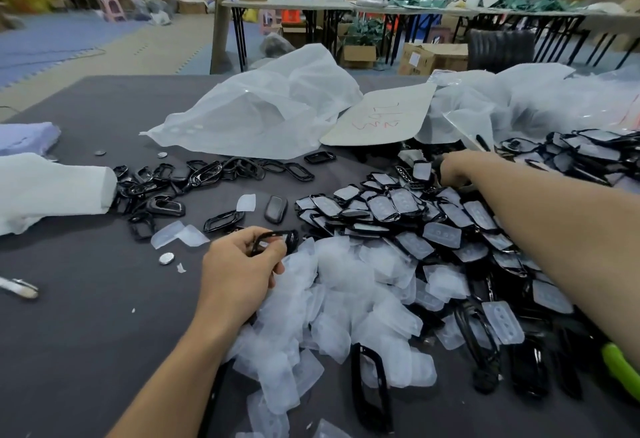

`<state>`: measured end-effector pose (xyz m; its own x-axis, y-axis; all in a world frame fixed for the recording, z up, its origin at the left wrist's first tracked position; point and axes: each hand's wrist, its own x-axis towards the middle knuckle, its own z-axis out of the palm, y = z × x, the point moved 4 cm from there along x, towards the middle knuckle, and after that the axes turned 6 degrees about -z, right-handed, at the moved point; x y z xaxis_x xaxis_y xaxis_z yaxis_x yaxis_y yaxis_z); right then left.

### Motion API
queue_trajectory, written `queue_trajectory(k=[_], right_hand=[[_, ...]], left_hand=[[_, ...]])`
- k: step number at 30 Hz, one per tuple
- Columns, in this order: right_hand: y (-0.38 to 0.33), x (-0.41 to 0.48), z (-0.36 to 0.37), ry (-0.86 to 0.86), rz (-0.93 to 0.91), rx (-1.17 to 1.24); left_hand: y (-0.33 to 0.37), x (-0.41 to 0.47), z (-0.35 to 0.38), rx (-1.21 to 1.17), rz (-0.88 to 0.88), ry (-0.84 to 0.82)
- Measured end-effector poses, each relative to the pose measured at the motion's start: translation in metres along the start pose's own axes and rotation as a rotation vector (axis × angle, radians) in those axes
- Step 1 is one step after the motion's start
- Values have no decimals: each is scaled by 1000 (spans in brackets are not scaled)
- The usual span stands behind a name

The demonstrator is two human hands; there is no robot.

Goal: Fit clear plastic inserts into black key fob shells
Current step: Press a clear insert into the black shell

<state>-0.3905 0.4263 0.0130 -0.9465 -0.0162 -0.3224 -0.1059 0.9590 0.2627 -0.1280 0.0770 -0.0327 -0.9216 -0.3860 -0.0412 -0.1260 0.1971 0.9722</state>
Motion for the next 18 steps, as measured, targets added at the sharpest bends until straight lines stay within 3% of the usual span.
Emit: queue_trajectory(k=[8,13,18], right_hand=[[14,-8,3,315,-147,93],[15,-22,-12,477,-127,196],[7,-45,-53,684,-108,499]], left_hand=[[1,-2,-1,10,19,1],[1,-2,-1,3,15,8],[1,-1,-5,-38,6,43]])
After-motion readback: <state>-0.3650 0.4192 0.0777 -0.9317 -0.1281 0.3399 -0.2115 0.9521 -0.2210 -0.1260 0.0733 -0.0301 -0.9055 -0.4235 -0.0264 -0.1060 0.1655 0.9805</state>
